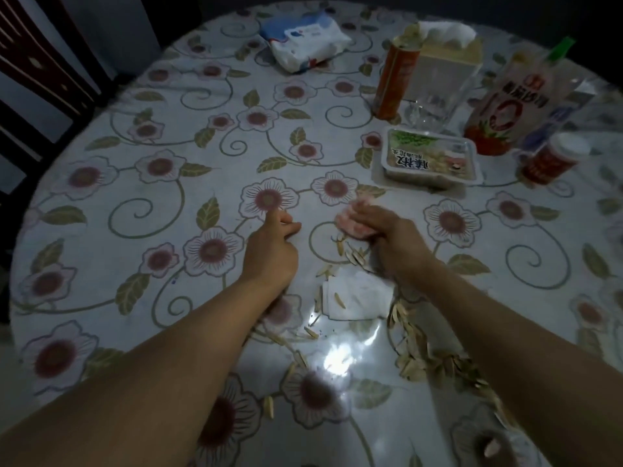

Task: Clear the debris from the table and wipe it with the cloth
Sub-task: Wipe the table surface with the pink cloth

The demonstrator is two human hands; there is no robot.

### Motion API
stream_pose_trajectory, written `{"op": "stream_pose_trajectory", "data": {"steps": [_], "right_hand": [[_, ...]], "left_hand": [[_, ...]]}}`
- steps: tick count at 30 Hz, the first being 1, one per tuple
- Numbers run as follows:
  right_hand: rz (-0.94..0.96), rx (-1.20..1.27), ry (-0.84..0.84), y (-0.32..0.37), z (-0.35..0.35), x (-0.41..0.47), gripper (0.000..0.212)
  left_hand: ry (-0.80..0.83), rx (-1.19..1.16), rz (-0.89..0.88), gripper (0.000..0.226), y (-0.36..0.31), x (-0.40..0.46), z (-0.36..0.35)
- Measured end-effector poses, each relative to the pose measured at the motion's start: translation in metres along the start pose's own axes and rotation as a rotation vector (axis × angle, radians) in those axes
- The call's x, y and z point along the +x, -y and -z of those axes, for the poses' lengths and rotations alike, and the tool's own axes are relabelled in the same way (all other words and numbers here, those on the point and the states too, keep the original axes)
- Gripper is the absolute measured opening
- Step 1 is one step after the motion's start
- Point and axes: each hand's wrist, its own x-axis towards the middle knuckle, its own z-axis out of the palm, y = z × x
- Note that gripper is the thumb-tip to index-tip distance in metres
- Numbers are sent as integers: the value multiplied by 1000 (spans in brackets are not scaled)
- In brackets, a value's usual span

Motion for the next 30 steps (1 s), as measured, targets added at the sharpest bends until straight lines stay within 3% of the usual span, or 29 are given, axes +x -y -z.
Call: {"op": "stream_pose_trajectory", "data": {"steps": [4, 9, 15, 18, 22, 25, 30], "right_hand": [[121, -89, 194, 20, -26, -37, 49], [51, 45, 230, 52, -35, -71, 48], [-328, 444, -129, 71, 22, -109, 46], [-489, 404, -383, 44, 67, -117, 47], [-686, 337, -545, -6, 66, -121, 73], [-703, -34, -456, -4, 39, -118, 65], [-426, 52, -223, 46, -16, -118, 38]], "left_hand": [[77, 76, -65, 45, -4, -16, 3], [186, 142, -105, 46, -1, -44, 15], [260, 107, -60, 49, 7, -58, 29], [271, 117, -57, 50, 8, -61, 28], [254, 106, -61, 50, 12, -60, 25], [241, 73, -36, 49, 14, -55, 25], [249, 146, -31, 47, 7, -56, 23]]}}
